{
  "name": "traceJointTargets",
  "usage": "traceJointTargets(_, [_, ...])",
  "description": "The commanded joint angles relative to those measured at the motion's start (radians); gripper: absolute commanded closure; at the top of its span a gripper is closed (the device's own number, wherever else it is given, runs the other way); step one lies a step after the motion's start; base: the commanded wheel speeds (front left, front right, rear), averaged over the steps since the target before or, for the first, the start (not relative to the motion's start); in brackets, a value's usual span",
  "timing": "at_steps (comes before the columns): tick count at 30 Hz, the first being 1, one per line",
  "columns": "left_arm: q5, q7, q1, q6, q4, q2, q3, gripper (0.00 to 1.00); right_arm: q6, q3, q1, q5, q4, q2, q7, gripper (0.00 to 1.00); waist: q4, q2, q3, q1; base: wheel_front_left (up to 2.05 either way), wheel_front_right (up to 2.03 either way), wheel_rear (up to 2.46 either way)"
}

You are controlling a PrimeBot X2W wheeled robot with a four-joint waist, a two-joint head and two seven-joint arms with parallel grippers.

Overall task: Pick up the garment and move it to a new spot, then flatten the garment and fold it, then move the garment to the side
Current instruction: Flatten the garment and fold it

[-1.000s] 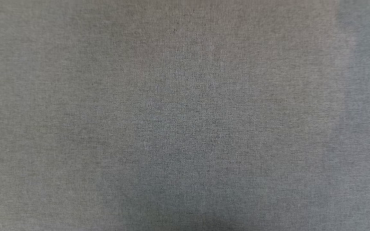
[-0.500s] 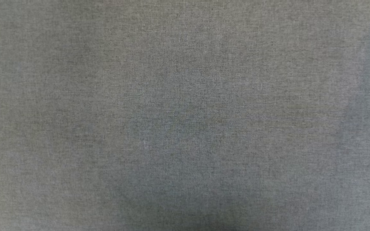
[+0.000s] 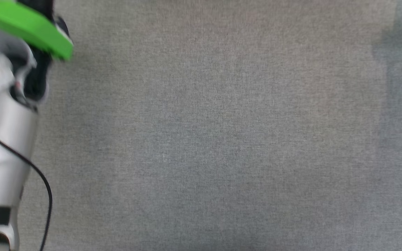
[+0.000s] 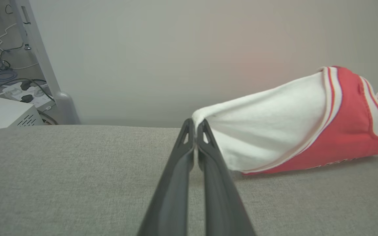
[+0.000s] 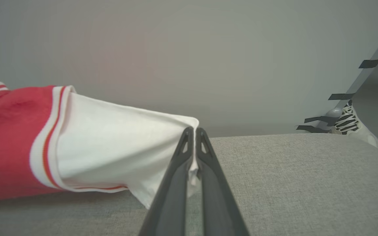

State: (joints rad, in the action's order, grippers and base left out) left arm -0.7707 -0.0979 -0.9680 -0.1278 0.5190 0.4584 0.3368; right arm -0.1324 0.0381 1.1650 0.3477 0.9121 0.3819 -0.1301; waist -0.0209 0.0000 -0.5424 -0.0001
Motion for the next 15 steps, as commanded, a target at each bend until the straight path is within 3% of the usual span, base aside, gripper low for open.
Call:
traceJointTargets(1, [-0.011,-0.015,0.057,-0.003,-0.009,0.006,0.006,1.00,0.002,0.027,-0.057,0.037,-0.019,0.007,0.016,1.00,-0.002,0.0000,0.069,0.0001,0.00,0.00,0.00])
traceJointTargets(9, [-0.053,-0.037,0.300,-0.003,-0.021,0.004,0.039,1.00,0.002,0.191,-0.323,0.221,-0.181,0.083,0.117,1.00,-0.008,0.0000,0.156,0.0001,0.00,0.00,0.00])
traceJointTargets(15, [-0.058,-0.042,0.423,0.005,-0.022,0.007,0.063,1.00,0.002,0.247,-0.463,0.324,-0.304,0.149,0.159,1.00,-0.013,0.0000,0.213,0.0001,0.00,0.00,0.00])
